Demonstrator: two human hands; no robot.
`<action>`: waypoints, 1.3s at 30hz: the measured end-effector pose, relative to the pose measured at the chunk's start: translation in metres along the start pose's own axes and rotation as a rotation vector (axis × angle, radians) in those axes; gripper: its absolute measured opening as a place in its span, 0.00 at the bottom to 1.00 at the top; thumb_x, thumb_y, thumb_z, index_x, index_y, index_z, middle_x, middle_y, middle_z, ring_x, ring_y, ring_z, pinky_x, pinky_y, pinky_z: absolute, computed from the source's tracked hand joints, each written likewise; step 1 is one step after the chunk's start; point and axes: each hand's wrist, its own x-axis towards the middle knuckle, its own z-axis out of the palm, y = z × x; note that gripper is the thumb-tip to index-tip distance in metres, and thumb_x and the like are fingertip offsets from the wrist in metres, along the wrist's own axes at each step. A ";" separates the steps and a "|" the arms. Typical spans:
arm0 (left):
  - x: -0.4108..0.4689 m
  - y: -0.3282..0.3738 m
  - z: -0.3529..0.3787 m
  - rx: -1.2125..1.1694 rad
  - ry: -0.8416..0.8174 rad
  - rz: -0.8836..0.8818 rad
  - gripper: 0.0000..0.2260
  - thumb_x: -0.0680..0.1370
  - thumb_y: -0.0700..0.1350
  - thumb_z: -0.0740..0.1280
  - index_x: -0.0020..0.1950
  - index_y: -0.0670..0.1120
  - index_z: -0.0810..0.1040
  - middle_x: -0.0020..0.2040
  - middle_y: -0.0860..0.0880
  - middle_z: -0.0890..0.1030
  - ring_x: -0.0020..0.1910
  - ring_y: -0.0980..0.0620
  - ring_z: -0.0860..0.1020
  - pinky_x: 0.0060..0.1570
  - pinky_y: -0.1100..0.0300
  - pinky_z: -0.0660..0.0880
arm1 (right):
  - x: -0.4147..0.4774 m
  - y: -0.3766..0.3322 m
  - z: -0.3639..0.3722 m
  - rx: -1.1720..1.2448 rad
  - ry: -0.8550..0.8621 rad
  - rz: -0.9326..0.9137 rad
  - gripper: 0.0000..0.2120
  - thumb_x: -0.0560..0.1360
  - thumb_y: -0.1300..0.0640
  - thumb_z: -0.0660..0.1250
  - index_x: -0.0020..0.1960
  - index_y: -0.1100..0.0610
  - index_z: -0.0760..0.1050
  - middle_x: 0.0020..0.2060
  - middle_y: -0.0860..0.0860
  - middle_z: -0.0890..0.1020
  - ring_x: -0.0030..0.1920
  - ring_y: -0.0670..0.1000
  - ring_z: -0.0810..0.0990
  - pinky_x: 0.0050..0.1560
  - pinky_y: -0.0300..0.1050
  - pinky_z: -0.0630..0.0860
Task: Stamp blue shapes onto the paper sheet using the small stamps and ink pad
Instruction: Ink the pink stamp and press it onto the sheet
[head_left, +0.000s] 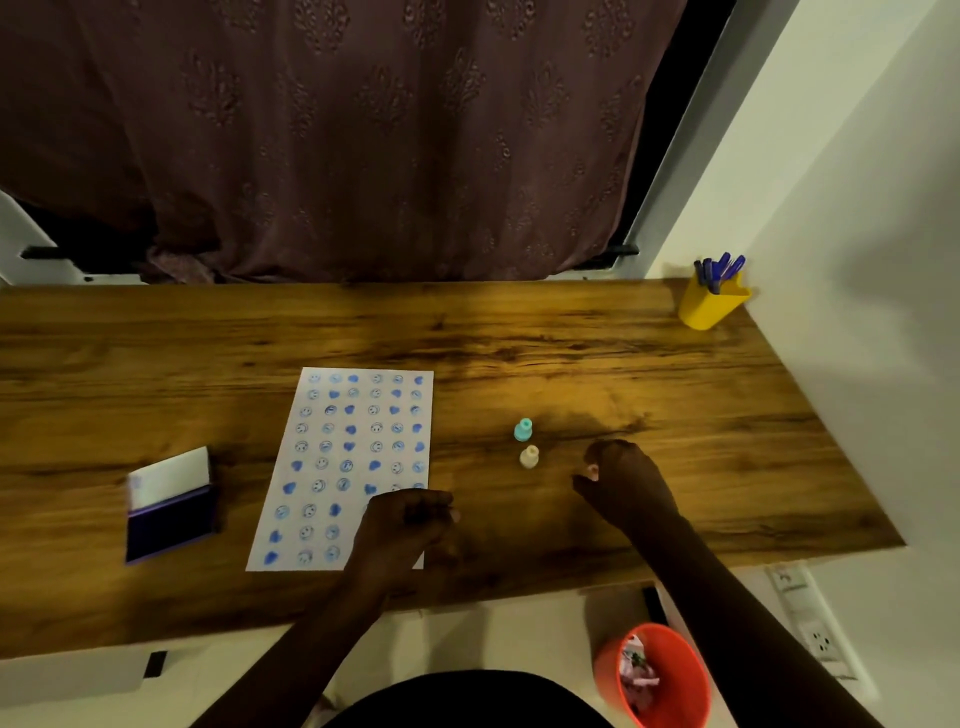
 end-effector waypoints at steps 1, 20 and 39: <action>-0.001 0.001 0.000 0.004 -0.004 0.007 0.08 0.67 0.50 0.80 0.44 0.60 0.88 0.41 0.52 0.89 0.44 0.50 0.88 0.62 0.38 0.80 | -0.001 0.000 0.001 -0.018 -0.008 -0.002 0.16 0.75 0.49 0.73 0.58 0.57 0.81 0.55 0.56 0.85 0.57 0.57 0.83 0.55 0.47 0.77; -0.013 0.009 -0.028 -0.248 -0.119 0.079 0.13 0.75 0.41 0.77 0.55 0.56 0.88 0.48 0.45 0.89 0.52 0.44 0.88 0.57 0.47 0.84 | -0.047 -0.110 -0.010 1.028 -0.375 0.298 0.19 0.74 0.44 0.75 0.42 0.62 0.86 0.31 0.56 0.83 0.31 0.50 0.79 0.31 0.41 0.74; -0.027 -0.018 -0.115 -0.367 0.066 0.099 0.13 0.73 0.39 0.78 0.58 0.41 0.86 0.51 0.45 0.89 0.51 0.43 0.88 0.48 0.51 0.85 | -0.049 -0.208 0.019 1.237 -0.573 -0.007 0.10 0.72 0.60 0.78 0.53 0.56 0.87 0.52 0.56 0.88 0.54 0.53 0.87 0.49 0.41 0.83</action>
